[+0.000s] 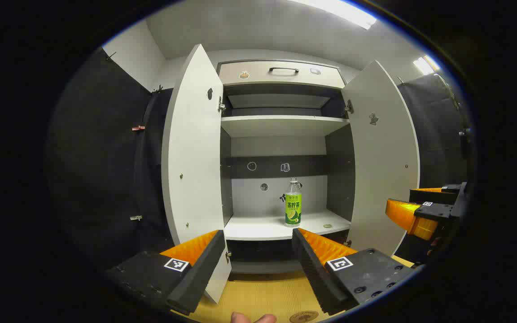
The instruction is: Grasp the bottle in the cabinet with the left hand and place it on the coaster, then close the right door with the right hand and the left door with the left hand.
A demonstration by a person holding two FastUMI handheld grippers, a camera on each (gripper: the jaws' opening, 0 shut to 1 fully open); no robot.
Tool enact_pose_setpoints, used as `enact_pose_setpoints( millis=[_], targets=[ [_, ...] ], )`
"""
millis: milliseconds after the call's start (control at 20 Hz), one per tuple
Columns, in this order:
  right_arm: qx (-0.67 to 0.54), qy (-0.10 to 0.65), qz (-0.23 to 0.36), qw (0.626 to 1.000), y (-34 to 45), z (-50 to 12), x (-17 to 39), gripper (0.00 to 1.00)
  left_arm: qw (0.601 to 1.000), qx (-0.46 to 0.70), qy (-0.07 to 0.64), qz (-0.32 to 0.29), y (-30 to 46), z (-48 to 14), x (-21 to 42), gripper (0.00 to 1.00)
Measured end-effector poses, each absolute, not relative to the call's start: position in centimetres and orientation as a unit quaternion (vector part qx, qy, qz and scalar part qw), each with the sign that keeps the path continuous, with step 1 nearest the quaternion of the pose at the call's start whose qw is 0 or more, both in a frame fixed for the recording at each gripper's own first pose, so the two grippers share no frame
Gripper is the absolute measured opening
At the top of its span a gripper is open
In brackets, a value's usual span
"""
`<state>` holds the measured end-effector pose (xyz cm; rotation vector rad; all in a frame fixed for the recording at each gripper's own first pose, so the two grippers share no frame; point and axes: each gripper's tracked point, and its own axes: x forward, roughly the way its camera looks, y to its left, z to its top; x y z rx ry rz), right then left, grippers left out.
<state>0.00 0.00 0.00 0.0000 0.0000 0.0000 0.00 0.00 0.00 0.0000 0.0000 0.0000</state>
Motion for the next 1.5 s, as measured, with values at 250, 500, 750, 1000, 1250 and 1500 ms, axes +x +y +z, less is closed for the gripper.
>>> enact_pose_setpoints(
  millis=[250,500,750,1000,1250,1500],
  targets=[
    [0.001,0.001,-0.002,1.000,-0.1,0.0,-0.1,0.98,1.000,0.001,-0.002,0.000,0.0,0.1,-0.3,0.95],
    [0.001,-0.001,-0.002,1.000,-0.1,0.1,-0.4,0.98,1.000,0.002,-0.003,0.000,-0.1,0.2,-0.5,0.95],
    [0.002,-0.004,-0.004,1.000,-0.3,0.3,-0.6,0.98,1.000,0.003,-0.004,-0.005,-0.6,0.3,-0.2,0.95],
    [0.003,-0.005,-0.003,1.000,-1.3,0.9,-1.3,0.97,1.000,-0.007,0.003,-0.026,-2.8,-0.1,1.7,0.95],
    [0.013,0.000,-0.002,1.000,-3.3,1.2,-2.9,0.98,0.998,-0.022,0.003,-0.054,-5.9,-0.8,6.8,0.96],
    [0.011,-0.006,0.004,1.000,-5.4,1.0,-4.1,0.98,0.997,-0.037,0.000,-0.075,-8.8,-1.1,14.4,0.96]
  ],
)
